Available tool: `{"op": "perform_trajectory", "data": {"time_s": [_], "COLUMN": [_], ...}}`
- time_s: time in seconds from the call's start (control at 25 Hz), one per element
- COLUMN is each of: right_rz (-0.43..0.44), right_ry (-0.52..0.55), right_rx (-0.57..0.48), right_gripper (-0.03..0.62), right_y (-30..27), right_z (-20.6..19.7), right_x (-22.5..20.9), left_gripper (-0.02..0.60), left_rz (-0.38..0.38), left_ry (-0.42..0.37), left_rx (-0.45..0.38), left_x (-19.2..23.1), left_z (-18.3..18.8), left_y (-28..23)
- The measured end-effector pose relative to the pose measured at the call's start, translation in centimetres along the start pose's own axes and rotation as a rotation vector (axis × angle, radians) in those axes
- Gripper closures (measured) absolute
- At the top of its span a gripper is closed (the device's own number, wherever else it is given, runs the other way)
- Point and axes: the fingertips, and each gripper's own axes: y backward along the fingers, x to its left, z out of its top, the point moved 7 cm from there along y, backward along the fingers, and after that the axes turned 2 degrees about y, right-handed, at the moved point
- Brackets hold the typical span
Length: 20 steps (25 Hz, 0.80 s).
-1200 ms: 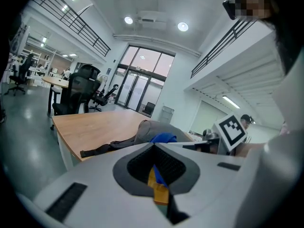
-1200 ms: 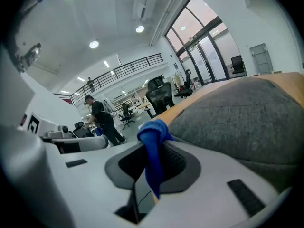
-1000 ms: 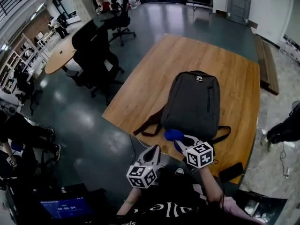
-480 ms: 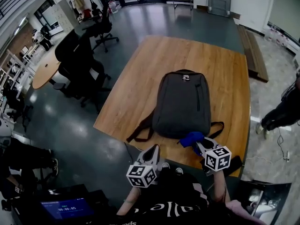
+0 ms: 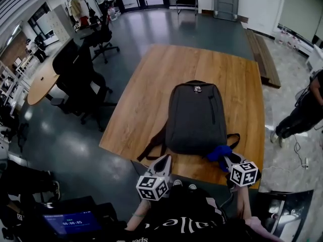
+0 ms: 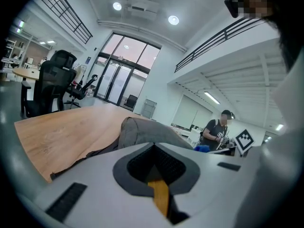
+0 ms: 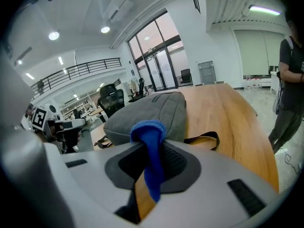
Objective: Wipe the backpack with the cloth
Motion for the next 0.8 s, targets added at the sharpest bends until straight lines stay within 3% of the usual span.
{"op": "perform_trajectory", "data": {"time_s": [0.28, 0.52, 0.8], "right_rz": [-0.050, -0.089, -0.056], "right_ry": [-0.003, 0.001, 0.001], "right_rx": [0.003, 0.033, 0.060], "right_gripper": [0.539, 0.539, 0.539], "right_y": [1.5, 2.5, 1.2], "right_z": [-0.3, -1.6, 0.2], "right_x": [0.3, -2.4, -3.9], "left_gripper": [0.581, 0.581, 0.581], "left_rz": [-0.059, -0.099, -0.080], "left_ry": [0.019, 0.029, 0.054], "left_rx": [0.028, 0.063, 0.045], "left_x": [1.2, 1.0, 0.7], "left_z": [-0.9, -3.3, -2.3], "left_y": [-0.3, -2.4, -3.1]}}
